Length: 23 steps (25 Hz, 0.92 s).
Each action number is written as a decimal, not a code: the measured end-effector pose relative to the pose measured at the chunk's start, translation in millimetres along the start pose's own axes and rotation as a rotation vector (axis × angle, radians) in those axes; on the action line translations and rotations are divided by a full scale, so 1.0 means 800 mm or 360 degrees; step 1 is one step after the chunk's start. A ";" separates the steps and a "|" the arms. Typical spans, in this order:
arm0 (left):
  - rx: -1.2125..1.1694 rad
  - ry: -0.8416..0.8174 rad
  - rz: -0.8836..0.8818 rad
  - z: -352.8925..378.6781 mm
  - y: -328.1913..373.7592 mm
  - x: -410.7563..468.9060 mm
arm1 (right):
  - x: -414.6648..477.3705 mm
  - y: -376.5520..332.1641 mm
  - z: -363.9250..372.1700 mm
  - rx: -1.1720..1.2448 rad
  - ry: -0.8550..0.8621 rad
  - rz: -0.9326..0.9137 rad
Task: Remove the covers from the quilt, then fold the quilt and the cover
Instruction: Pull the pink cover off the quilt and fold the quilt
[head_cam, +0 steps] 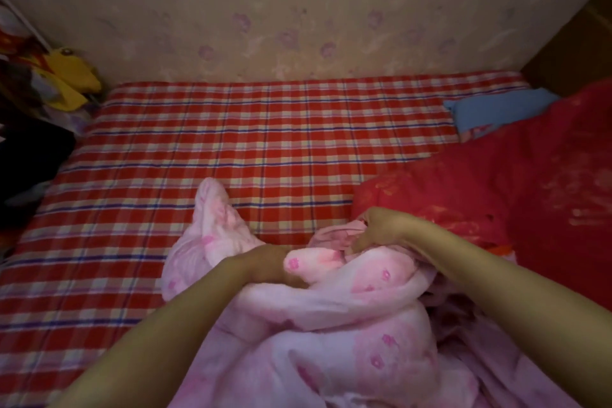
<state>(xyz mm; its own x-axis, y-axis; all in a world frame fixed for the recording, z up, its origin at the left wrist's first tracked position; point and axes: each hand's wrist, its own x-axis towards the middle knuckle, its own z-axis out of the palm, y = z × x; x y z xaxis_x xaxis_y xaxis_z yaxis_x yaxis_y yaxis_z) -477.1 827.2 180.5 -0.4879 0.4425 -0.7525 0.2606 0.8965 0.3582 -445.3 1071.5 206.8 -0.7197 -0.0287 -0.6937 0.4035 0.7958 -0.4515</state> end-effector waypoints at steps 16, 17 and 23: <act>-0.0454 0.0705 -0.0034 -0.154 -0.089 -0.130 | -0.030 0.134 -0.098 0.0434 0.1480 0.0766; -0.0423 0.0672 -0.0080 -0.141 -0.099 -0.104 | -0.032 0.138 -0.086 0.0467 0.1470 0.0781; 0.0237 0.0073 -0.0453 -0.107 -0.031 -0.009 | -0.009 0.103 -0.034 0.0550 0.1129 0.0362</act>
<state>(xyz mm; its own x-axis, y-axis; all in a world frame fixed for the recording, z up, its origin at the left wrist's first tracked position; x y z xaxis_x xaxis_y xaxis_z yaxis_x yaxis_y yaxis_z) -551.2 803.6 224.2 -0.5950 0.1779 -0.7838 0.2255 0.9730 0.0497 -422.3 1153.6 189.6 -0.7387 0.5923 -0.3218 0.6505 0.5014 -0.5704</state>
